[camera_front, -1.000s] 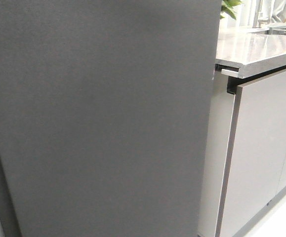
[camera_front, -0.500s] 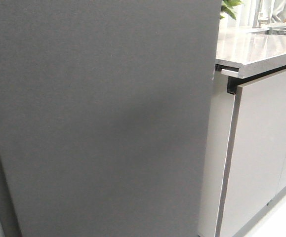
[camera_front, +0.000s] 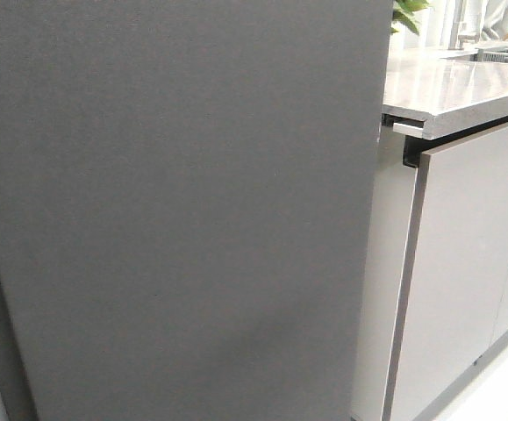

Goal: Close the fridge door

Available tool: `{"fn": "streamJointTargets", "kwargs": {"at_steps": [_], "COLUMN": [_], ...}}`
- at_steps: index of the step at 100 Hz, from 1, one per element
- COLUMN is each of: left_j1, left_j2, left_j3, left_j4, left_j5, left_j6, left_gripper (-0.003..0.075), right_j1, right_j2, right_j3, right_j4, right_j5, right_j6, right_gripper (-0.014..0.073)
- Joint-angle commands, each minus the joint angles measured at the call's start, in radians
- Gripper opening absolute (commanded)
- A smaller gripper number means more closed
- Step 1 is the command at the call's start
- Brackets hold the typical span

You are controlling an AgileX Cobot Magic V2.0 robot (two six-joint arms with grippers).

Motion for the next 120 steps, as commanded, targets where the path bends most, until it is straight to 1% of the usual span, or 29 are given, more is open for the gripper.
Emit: {"fn": "streamJointTargets", "kwargs": {"at_steps": [1,16,20,120], "left_j1": [-0.005,-0.005,-0.005,-0.005], "left_j2": [0.019,0.019,0.019,0.019], "left_j3": [0.028,0.028,0.028,0.028], "left_j4": [-0.002,-0.002,-0.002,-0.002], "left_j5": [-0.077,-0.077,-0.077,-0.077], "left_j6": [-0.003,-0.003,-0.003,-0.003], "left_gripper": [-0.0021,-0.0021,-0.0021,-0.0021], "right_j1": [-0.013,-0.038,-0.042,-0.042], "right_j2": [-0.018,-0.04,-0.042,-0.044], "right_j3": [0.006,0.06,0.058,0.058], "right_j4": [-0.012,-0.012,-0.012,-0.012], "right_j5": [-0.081,-0.132,-0.115,-0.12], "right_j6": [-0.001,-0.001,-0.001,-0.001], "right_gripper": [-0.0076,-0.0076,-0.0076,-0.0076]}}
